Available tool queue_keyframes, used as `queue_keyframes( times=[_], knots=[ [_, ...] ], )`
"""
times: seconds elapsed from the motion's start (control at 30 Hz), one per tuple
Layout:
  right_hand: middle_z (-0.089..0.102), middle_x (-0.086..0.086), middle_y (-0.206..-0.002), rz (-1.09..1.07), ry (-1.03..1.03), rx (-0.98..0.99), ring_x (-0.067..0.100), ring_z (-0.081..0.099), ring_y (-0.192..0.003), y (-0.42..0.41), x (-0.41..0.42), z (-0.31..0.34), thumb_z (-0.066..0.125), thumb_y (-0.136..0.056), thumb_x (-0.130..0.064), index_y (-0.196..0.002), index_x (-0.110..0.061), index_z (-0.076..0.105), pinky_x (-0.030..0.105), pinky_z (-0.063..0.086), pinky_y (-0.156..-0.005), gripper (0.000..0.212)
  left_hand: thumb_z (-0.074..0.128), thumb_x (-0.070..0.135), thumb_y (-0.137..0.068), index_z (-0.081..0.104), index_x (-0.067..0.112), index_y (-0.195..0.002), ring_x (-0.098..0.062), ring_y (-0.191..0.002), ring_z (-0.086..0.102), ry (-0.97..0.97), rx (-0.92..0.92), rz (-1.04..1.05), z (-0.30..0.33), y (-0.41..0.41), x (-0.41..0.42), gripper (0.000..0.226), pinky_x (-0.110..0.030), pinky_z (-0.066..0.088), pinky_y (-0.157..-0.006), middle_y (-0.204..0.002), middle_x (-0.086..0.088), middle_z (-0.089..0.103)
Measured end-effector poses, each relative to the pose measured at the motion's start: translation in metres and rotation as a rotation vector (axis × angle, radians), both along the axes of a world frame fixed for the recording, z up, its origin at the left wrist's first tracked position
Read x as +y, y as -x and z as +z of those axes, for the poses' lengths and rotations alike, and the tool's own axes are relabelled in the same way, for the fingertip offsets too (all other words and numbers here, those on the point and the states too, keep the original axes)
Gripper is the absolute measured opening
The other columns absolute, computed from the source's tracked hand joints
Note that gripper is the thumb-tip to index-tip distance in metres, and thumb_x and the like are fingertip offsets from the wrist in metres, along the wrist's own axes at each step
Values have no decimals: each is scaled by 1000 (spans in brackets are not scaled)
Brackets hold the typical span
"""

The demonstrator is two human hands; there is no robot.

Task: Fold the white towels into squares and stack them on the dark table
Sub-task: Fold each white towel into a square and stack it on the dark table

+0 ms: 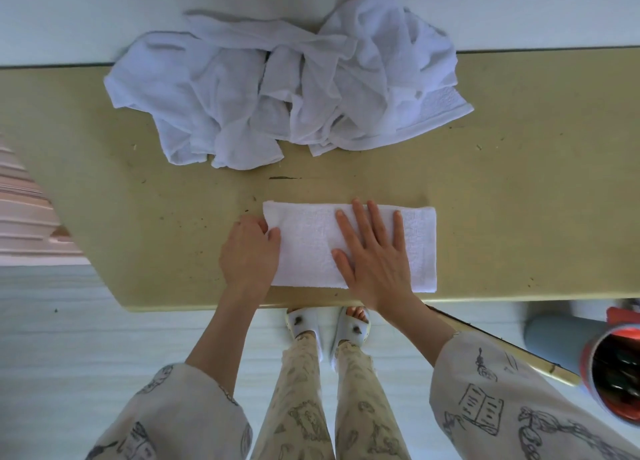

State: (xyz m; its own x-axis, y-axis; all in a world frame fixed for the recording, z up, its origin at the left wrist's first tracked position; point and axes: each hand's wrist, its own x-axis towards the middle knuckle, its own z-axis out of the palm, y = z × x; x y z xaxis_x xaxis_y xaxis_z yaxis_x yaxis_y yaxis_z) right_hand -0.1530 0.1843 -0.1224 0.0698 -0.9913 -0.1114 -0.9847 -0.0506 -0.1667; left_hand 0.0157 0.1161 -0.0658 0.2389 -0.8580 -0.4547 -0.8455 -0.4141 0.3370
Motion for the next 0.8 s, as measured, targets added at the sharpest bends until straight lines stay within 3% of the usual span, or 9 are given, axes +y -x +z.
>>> queue_keyframes(
  times=[0.17, 0.27, 0.47, 0.53, 0.6, 0.7, 0.8],
  knots=[
    [26, 11, -153, 18, -20, 2, 30, 21, -141, 0, -5, -1, 27, -91, -56, -144, -22, 30, 58, 11, -112, 63, 64, 16, -86, 60, 5, -110, -18, -85, 55, -77, 300, 231, 4, -13, -8, 27, -28, 41, -76, -95, -2, 61],
    [24, 10, -154, 20, -65, 18, 30, 17, -142, -2, -10, -1, 25, -88, -63, -145, -23, 27, 59, 9, -112, 70, 62, 14, -86, 66, 4, -98, -18, -76, 61, -146, 471, 269, 8, -22, -15, 16, -29, 47, -72, -88, -5, 66],
    [26, 11, -153, 32, -110, -41, 30, 18, -142, 1, -14, 5, 21, -89, -61, -145, -22, 25, 57, 7, -111, 68, 64, 11, -85, 61, 10, -90, -16, -76, 62, -99, 578, 248, 32, -14, -24, 5, -27, 52, -69, -83, -2, 64],
    [26, 13, -152, 47, -65, -166, 30, 21, -142, 11, -12, 13, 21, -94, -56, -144, -19, 27, 54, 11, -115, 63, 65, 10, -84, 58, 17, -80, -17, -74, 61, -54, 584, 208, 46, -2, -21, 10, -30, 54, -70, -80, -1, 61],
    [36, 15, -147, -10, 30, -342, 30, 31, -138, 24, -4, 27, 31, -96, -40, -139, -12, 40, 44, 25, -112, 52, 67, 10, -82, 58, 21, -78, -18, -71, 62, -30, 602, 165, 55, 15, -16, 14, -31, 56, -67, -79, -1, 59],
    [61, 7, -123, -342, 66, -628, 24, 59, -111, 46, 12, 51, 43, -96, -17, -120, -7, 60, 29, 47, -95, 31, 69, 11, -81, 60, 16, -84, -18, -66, 64, -22, 585, 82, 60, 52, -7, 10, -33, 58, -61, -79, -1, 59],
    [68, -1, -92, -673, -102, -883, 20, 66, -82, 64, 22, 63, 49, -93, -6, -106, -9, 66, 35, 53, -84, 22, 71, 14, -79, 63, 8, -94, -21, -71, 65, -15, 540, -1, 45, 93, 1, 17, -34, 58, -64, -78, 0, 59]
  ],
)
